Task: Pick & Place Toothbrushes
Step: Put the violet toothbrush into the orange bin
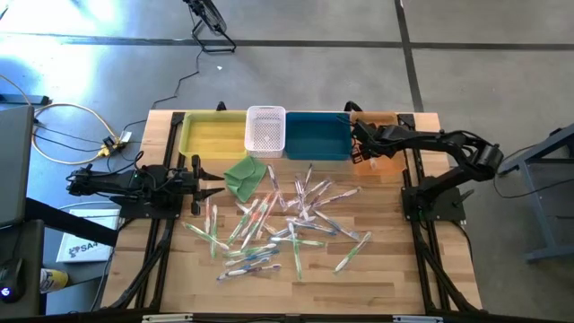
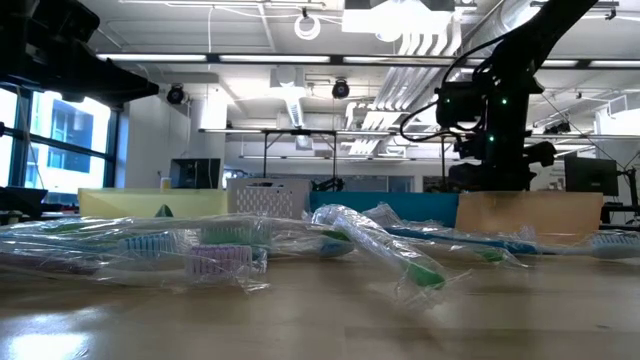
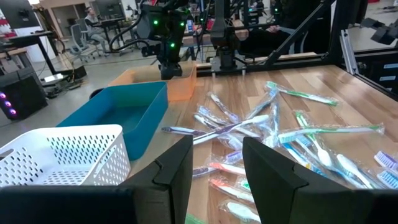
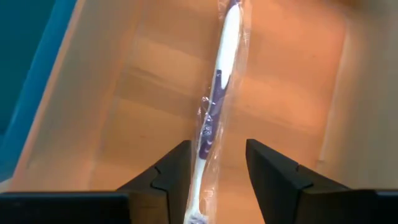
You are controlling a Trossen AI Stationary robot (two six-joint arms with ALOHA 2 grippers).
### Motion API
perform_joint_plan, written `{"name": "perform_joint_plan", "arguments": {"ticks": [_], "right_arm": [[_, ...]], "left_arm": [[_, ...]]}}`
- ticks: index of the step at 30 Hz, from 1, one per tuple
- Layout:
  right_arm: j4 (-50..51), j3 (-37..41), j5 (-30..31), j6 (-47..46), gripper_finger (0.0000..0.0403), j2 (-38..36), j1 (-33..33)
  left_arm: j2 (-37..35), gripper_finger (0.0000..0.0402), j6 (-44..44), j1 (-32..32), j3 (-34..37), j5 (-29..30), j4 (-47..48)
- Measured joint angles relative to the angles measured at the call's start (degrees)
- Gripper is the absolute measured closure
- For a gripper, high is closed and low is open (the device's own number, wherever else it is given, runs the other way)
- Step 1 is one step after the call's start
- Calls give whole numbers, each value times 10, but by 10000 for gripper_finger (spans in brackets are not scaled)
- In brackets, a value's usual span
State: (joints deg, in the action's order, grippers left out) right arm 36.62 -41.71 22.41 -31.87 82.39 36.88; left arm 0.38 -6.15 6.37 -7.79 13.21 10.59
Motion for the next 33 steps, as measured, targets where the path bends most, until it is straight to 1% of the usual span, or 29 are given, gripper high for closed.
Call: {"name": "perform_joint_plan", "arguments": {"ticks": [3,9,12,19,23,28,33], "right_arm": [[0,0,-7,6,266,-4,0],[0,0,-54,22,302,-34,-2],[0,0,-59,37,326,-62,-7],[-1,0,-61,49,391,-163,-31],[-6,0,-63,51,397,-220,-60],[-33,0,-72,56,400,-269,-100],[-78,0,-143,110,399,-290,-136]], "left_arm": [[0,265,0,0,0,0,0],[0,265,0,0,0,0,0],[0,265,0,0,0,0,0],[0,265,0,0,0,-1,0],[0,265,0,0,0,-3,0],[0,265,0,0,0,-2,0],[0,265,0,0,0,-2,0]]}}
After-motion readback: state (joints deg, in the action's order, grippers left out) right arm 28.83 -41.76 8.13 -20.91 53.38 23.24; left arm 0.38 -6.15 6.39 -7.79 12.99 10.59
